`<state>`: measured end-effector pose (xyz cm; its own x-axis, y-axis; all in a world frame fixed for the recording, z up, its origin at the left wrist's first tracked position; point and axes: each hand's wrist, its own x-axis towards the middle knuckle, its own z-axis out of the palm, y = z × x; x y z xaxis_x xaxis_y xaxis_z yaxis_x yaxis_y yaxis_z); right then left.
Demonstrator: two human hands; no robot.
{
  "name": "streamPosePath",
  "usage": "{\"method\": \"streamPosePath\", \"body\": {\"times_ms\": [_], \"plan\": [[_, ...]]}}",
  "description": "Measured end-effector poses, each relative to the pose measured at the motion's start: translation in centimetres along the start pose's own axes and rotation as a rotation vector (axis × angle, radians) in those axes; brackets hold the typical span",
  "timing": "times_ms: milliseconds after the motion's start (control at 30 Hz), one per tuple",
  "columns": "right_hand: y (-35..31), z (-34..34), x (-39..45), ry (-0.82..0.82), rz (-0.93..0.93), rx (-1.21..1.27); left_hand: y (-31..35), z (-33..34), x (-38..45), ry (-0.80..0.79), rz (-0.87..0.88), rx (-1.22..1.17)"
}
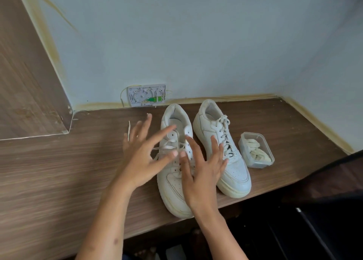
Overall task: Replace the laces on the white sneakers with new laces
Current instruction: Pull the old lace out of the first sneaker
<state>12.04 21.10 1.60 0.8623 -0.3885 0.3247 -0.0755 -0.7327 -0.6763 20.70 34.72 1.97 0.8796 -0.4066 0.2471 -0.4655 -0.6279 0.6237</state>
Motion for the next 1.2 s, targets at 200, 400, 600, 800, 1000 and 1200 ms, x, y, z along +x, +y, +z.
{"method": "streamPosePath", "body": {"times_ms": [200,400,600,800,1000,1200], "plan": [[0.2,0.5,2.7,0.048,-0.147,-0.204,-0.3,1.1,-0.2,-0.076,0.031,0.167],[-0.5,-0.3,3.2,0.109,-0.231,-0.409,-0.1,1.0,-0.1,-0.053,0.016,0.069],[-0.7,-0.4,3.2,0.111,-0.230,-0.453,0.2,1.4,-0.2,-0.074,0.058,0.207],[-0.8,-0.1,2.9,0.081,-0.238,-0.497,1.0,1.1,0.1,-0.007,0.057,0.100],[0.3,0.0,3.6,-0.089,-0.154,-0.191,1.1,0.6,0.0,0.020,0.088,-0.025],[0.0,-1.8,3.8,0.050,0.103,0.365,0.7,0.2,0.1,-0.013,0.077,-0.053]]}}
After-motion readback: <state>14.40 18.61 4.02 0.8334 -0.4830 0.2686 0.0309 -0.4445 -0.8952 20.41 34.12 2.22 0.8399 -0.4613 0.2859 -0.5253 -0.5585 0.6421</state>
